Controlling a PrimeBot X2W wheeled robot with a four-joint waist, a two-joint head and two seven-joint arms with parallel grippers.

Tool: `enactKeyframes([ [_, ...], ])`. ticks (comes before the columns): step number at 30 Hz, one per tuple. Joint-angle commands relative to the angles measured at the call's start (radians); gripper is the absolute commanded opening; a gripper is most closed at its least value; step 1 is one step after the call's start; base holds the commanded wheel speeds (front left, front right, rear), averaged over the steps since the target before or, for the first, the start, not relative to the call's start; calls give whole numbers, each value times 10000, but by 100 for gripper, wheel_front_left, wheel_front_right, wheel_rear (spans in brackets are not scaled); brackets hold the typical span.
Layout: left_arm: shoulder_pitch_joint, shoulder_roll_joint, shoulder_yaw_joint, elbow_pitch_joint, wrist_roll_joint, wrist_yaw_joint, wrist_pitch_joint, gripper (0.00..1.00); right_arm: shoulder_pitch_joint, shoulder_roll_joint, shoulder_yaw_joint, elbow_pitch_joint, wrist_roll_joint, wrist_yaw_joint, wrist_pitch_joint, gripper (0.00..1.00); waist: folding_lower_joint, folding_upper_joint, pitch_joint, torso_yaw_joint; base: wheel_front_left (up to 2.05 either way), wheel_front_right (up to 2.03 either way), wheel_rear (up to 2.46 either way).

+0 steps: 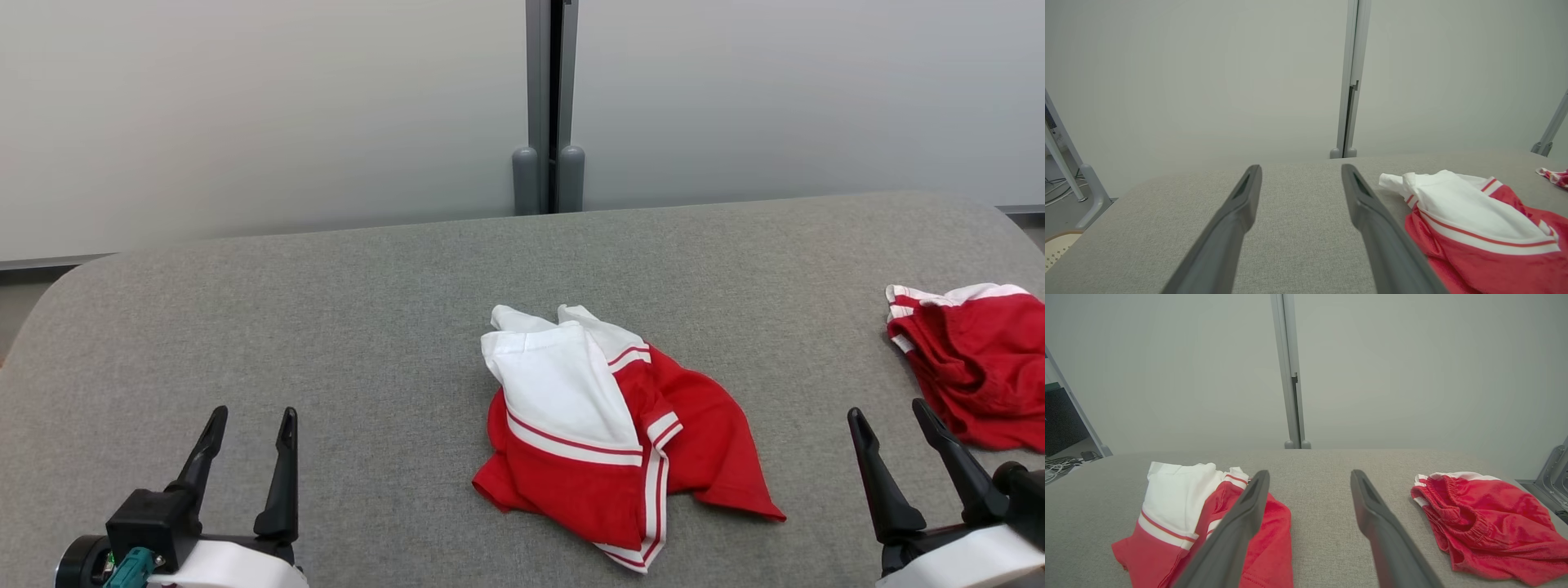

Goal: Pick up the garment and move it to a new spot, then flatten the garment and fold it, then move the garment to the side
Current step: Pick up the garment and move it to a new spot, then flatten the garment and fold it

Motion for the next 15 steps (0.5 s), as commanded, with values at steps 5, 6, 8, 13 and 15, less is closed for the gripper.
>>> enactKeyframes([
  [5, 188, 79, -17, -238, 35, 158, 90, 100, 66, 40, -80, -96, -16, 0, 61, 100, 0, -1, -19, 21, 0, 0, 0],
  [6, 201, 84, -21, -262, 29, 174, 98, 100, 58, 48, -80, -100, -15, 0, 61, 100, 0, -1, -19, 25, 0, 0, 0],
  [8, 223, 98, -43, -307, 46, 204, 109, 100, 35, 46, -75, -101, 6, 0, 52, 100, 0, -1, -12, 28, 0, 0, 0],
  [13, 221, 84, -74, -375, 11, 196, 141, 100, 49, 79, -92, -152, 5, 0, 78, 100, 0, -1, 5, 44, 0, 0, 0],
  [15, 211, 81, -99, -398, 15, 223, 146, 100, 70, 99, -104, -168, -9, 0, 91, 100, 0, -1, 14, 47, 0, 0, 0],
])
